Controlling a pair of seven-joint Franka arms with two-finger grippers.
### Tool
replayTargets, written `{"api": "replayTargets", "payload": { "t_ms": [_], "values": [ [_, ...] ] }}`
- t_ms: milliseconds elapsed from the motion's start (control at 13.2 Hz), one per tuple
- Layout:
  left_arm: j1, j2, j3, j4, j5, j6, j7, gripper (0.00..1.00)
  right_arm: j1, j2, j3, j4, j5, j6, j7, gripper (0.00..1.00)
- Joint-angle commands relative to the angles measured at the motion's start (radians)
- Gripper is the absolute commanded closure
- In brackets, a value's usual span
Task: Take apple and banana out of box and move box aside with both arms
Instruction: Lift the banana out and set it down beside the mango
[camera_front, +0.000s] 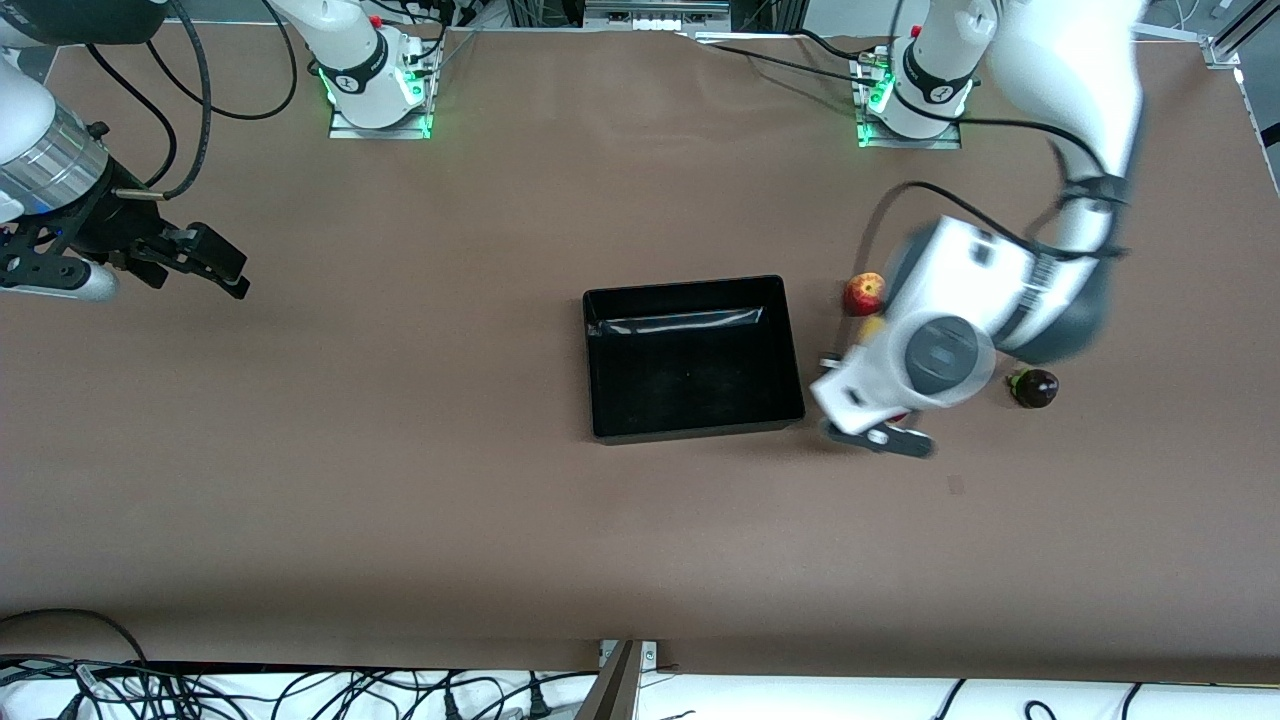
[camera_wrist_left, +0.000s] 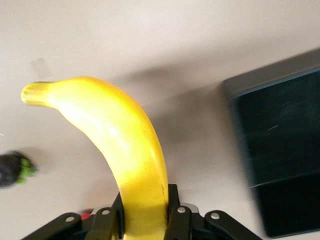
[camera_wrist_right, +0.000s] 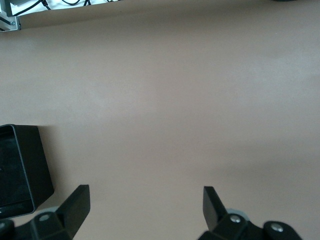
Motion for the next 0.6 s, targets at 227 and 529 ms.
{"api": "replayTargets", "payload": {
  "t_ms": [227, 529],
  "values": [
    [0.222, -0.017, -0.011, -0.279, 0.02, 0.263, 0.3, 1.0, 0.097, 0.094, 0.007, -0.005, -0.02, 0.009, 0.006, 0.0],
    [0.258, -0.016, -0.008, -0.39, 0.022, 0.458, 0.325, 0.6, 0.226, 0.254, 0.009, 0.008, -0.017, 0.055, 0.035, 0.0]
  ]
}}
